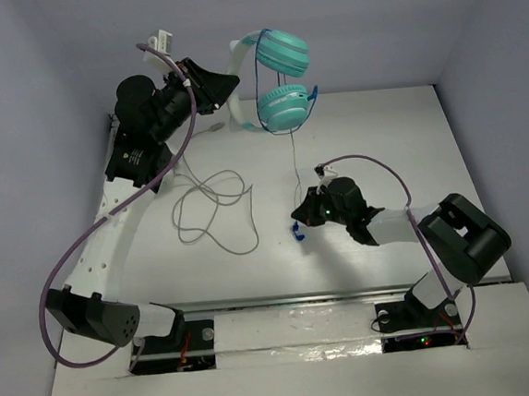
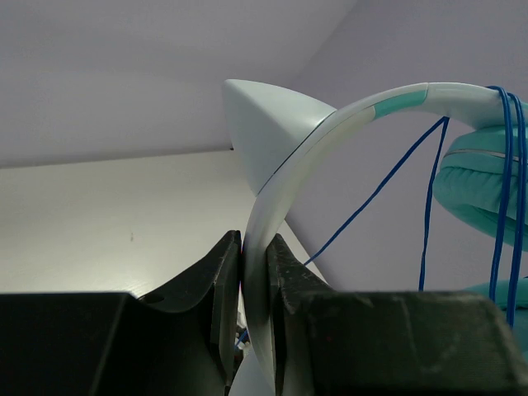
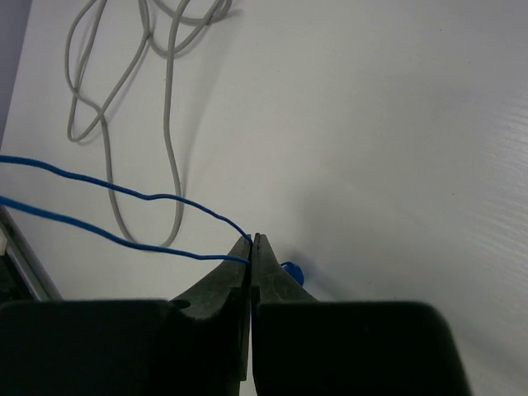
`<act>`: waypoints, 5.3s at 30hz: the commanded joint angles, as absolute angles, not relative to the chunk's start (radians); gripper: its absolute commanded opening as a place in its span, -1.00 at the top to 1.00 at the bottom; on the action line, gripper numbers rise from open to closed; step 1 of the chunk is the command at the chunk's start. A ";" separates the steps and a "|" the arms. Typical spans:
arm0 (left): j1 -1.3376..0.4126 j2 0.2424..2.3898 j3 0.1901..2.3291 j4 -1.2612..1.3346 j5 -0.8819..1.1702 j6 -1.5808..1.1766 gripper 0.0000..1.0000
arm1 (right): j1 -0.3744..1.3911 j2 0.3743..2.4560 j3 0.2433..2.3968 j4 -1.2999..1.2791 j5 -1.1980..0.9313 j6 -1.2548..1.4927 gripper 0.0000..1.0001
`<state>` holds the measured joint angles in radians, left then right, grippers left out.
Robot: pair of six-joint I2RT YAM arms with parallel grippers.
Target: Wrap the headphones
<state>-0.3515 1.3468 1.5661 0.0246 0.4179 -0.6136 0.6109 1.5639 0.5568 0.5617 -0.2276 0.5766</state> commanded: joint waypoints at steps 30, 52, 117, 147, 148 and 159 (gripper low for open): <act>-0.316 1.456 1.408 0.175 -0.377 -0.505 1.00 | 1.014 0.948 0.816 -0.307 -0.051 0.566 1.00; -0.667 1.522 1.152 0.026 -0.580 -0.374 1.00 | 1.014 1.181 1.528 -0.660 0.261 0.207 1.00; -0.486 1.077 0.999 0.101 0.618 -0.348 1.00 | 0.637 1.095 0.796 0.093 0.123 0.434 1.00; -0.514 1.034 0.888 0.543 0.466 -0.634 1.00 | 0.637 0.939 0.667 0.321 -0.121 0.552 0.20; -0.514 1.031 0.893 0.532 0.462 -0.630 1.00 | 0.637 0.937 0.669 0.321 -0.129 0.548 0.19; -0.523 1.022 0.985 0.378 0.408 -0.581 1.00 | 0.637 0.930 0.624 0.325 -0.106 0.502 0.05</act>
